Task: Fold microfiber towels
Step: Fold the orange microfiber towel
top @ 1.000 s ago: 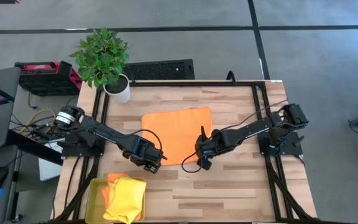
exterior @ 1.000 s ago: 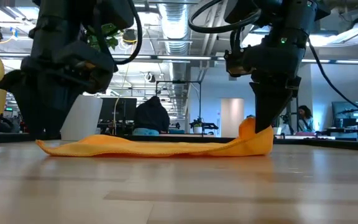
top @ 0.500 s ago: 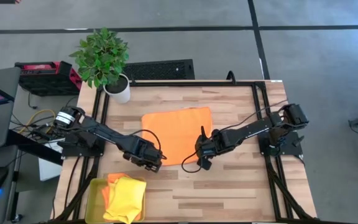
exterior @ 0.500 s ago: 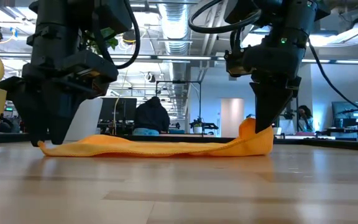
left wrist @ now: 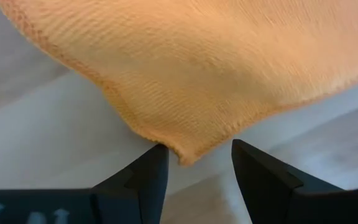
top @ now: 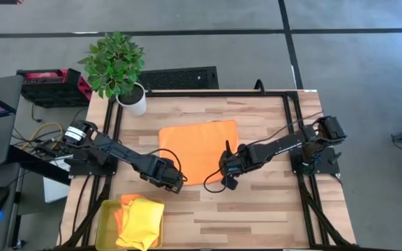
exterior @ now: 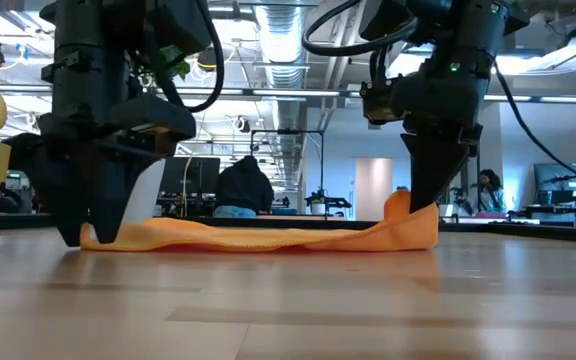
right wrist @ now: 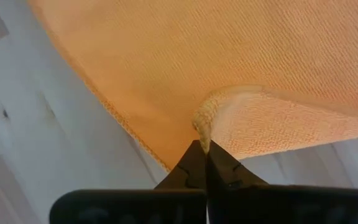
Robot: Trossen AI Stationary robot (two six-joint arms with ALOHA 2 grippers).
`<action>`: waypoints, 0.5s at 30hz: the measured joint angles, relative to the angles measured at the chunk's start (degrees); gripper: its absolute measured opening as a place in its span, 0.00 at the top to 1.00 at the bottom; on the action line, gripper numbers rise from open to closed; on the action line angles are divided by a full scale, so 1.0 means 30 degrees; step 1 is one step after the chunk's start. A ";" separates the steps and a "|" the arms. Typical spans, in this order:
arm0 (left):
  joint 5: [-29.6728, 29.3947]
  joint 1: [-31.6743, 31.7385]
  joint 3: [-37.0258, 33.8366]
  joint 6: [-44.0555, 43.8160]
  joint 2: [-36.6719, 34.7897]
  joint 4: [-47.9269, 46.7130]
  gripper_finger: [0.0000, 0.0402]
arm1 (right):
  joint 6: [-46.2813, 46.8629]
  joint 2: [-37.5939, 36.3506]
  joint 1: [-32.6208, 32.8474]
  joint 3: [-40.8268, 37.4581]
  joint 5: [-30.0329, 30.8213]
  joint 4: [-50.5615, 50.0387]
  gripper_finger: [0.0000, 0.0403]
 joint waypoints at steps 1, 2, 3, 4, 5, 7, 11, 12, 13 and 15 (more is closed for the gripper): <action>-0.0098 0.0032 0.0000 -0.0003 0.0000 -0.0091 0.58 | -0.0039 0.0000 -0.0022 0.0000 -0.0005 -0.0038 0.99; -0.0183 0.0054 0.0000 -0.0007 0.0000 -0.0226 0.58 | -0.0076 0.0000 -0.0029 0.0000 0.0002 -0.0066 0.99; -0.0226 0.0054 0.0000 -0.0007 0.0000 -0.0408 0.58 | -0.0089 0.0000 -0.0029 0.0000 0.0002 -0.0053 0.99; -0.0219 0.0054 0.0000 -0.0029 0.0000 -0.0626 0.58 | -0.0127 0.0000 -0.0029 0.0000 0.0002 -0.0036 0.98; -0.0225 0.0054 0.0000 -0.0172 0.0000 -0.0860 0.58 | -0.0146 0.0000 -0.0024 0.0000 0.0002 -0.0065 0.98; -0.0255 0.0054 0.0000 -0.0386 0.0000 -0.1184 0.58 | -0.0166 0.0000 -0.0022 0.0000 -0.0001 -0.0080 0.98; -0.0410 0.0054 0.0000 -0.0409 0.0007 -0.1568 0.58 | -0.0199 0.0000 -0.0022 0.0000 0.0002 -0.0102 0.98; -0.0619 0.0054 0.0000 -0.0362 0.0007 -0.1568 0.58 | -0.0198 0.0000 -0.0029 0.0000 0.0002 -0.0115 0.98; -0.0816 0.0054 0.0000 -0.0321 0.0007 -0.1563 0.58 | -0.0199 0.0000 -0.0029 0.0000 0.0002 -0.0121 0.98; -0.0867 0.0057 0.0000 -0.0306 0.0007 -0.1545 0.59 | -0.0197 0.0000 -0.0022 0.0000 0.0002 -0.0108 0.98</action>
